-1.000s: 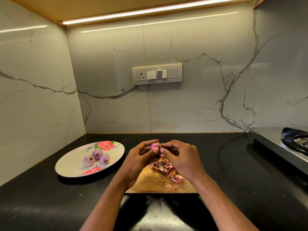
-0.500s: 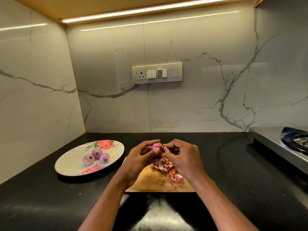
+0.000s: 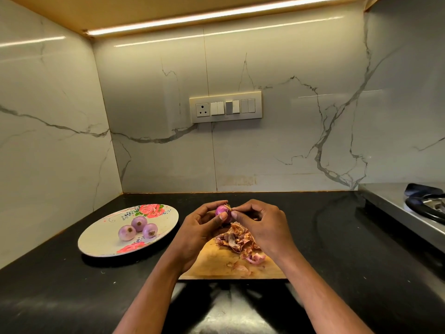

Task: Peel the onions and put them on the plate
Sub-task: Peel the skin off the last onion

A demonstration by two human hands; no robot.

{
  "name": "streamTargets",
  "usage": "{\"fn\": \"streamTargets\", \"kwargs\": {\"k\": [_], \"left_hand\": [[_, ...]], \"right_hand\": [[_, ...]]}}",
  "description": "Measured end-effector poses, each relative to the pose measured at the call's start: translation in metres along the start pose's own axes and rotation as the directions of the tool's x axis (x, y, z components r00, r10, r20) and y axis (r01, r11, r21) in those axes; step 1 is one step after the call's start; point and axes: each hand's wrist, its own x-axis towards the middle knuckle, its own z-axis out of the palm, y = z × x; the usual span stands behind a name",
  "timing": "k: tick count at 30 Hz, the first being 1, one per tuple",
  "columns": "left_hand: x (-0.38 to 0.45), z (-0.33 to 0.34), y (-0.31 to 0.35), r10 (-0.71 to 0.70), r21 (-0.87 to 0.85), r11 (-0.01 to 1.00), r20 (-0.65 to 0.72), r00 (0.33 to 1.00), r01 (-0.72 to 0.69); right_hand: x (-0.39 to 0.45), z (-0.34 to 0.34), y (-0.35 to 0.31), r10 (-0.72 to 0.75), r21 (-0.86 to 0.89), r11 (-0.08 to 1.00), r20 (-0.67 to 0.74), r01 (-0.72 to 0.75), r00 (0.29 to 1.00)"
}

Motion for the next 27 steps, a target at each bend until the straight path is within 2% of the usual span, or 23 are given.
{"fn": "streamTargets", "kwargs": {"k": [7,13,16,19,27], "left_hand": [[-0.001,0.001,0.0,-0.007,0.0,1.0,0.019,1.0,0.007],[-0.002,0.005,0.001,-0.043,-0.041,0.998,0.047,0.998,0.045],[-0.002,0.004,0.002,-0.062,-0.096,0.993,0.033,0.998,0.065],[-0.001,0.002,0.003,-0.08,-0.153,0.985,-0.004,0.997,0.078],[-0.002,0.005,0.002,-0.078,-0.131,0.989,-0.079,0.994,0.068]], "right_hand": [[0.0,0.003,0.002,-0.006,-0.063,0.998,-0.052,0.002,0.999],[0.004,-0.002,0.008,0.037,-0.064,0.997,-0.164,-0.048,0.986],[0.004,-0.002,0.012,0.083,-0.092,0.991,-0.096,-0.092,0.992],[0.002,-0.001,0.01,0.067,-0.166,0.984,-0.007,-0.067,0.998],[0.0,0.002,0.003,0.039,-0.141,0.99,0.041,-0.033,0.998]]}}
